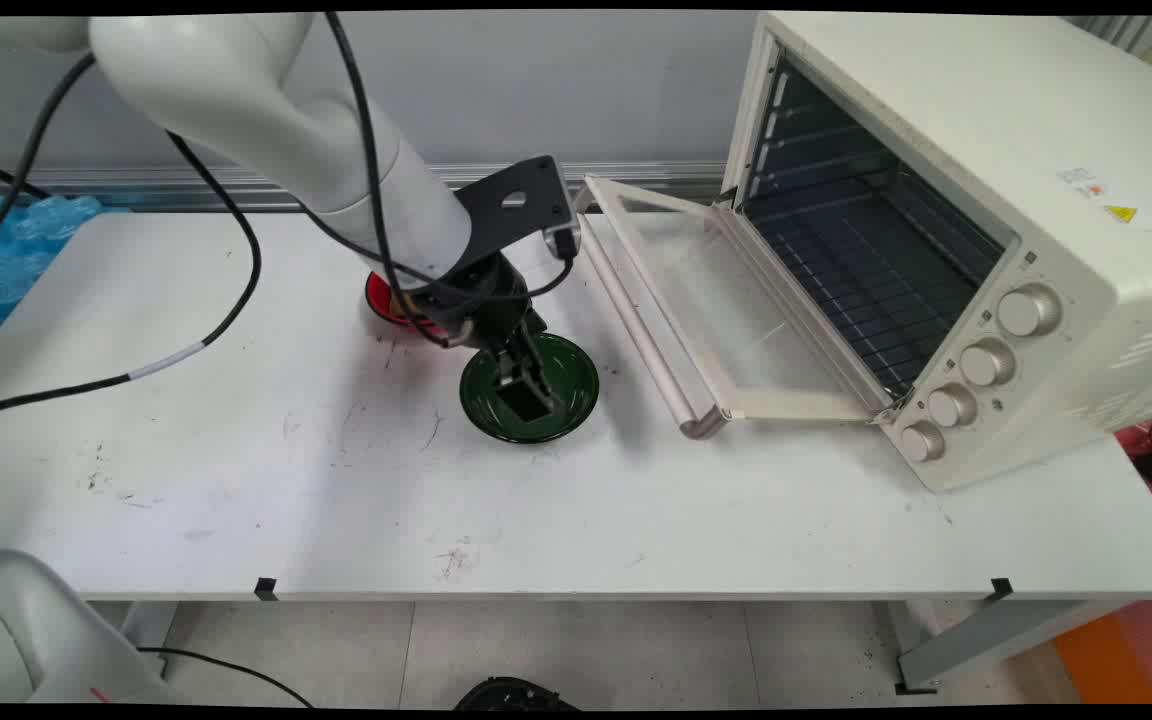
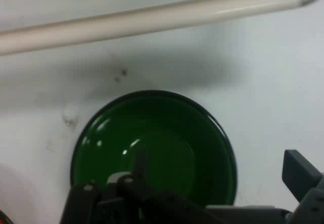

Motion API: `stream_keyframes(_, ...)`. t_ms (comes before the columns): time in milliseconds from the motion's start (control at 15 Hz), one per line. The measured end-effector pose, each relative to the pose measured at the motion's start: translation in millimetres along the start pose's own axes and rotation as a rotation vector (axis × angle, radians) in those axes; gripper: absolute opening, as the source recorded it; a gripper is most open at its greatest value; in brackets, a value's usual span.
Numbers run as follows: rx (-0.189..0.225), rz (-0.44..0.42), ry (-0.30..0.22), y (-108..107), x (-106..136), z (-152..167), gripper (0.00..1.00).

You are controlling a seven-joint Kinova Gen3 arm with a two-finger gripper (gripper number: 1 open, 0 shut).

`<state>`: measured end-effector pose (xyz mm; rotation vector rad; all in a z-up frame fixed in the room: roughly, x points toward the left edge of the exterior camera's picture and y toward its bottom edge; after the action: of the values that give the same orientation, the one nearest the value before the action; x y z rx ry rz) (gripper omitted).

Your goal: Close the oven

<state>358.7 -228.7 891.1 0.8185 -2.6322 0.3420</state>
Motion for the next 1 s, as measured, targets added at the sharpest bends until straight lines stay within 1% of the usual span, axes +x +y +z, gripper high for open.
stream_keyframes(200,0.019,-0.065,0.026,-10,5,14,1.00)
stream_keyframes(467,0.026,-0.108,0.055,-20,11,33,1.00)
stream_keyframes(1000,0.027,-0.142,0.094,-40,17,74,1.00)
